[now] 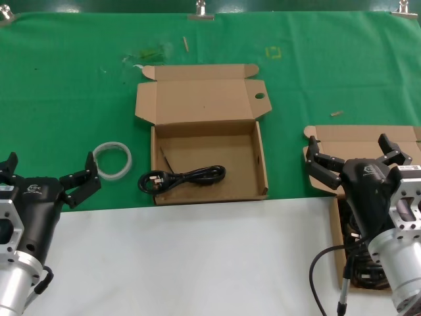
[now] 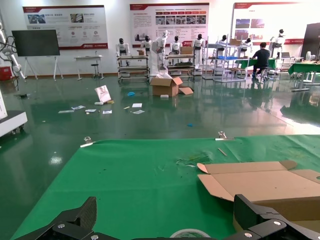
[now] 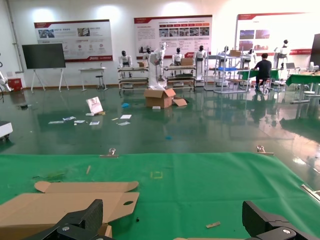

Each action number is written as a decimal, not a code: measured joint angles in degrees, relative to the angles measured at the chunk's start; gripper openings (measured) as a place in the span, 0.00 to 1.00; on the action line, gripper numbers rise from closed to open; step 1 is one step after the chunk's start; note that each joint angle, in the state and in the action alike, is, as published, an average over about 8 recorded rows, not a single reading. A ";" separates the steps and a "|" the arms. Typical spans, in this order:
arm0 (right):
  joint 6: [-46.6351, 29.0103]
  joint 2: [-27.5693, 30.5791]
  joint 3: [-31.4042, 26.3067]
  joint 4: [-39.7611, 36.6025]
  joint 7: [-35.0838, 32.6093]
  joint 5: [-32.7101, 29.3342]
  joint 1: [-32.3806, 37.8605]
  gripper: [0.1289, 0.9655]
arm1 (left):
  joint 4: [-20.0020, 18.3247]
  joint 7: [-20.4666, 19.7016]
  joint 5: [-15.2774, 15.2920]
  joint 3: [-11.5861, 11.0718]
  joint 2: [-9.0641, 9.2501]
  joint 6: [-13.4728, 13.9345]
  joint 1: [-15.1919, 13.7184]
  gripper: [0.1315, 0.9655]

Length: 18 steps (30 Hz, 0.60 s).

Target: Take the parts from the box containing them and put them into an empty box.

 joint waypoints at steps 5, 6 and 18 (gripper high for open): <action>0.00 0.00 0.00 0.00 0.00 0.00 0.00 1.00 | 0.00 0.00 0.00 0.00 0.00 0.00 0.00 1.00; 0.00 0.00 0.00 0.00 0.00 0.00 0.00 1.00 | 0.00 0.00 0.00 0.00 0.00 0.00 0.00 1.00; 0.00 0.00 0.00 0.00 0.00 0.00 0.00 1.00 | 0.00 0.00 0.00 0.00 0.00 0.00 0.00 1.00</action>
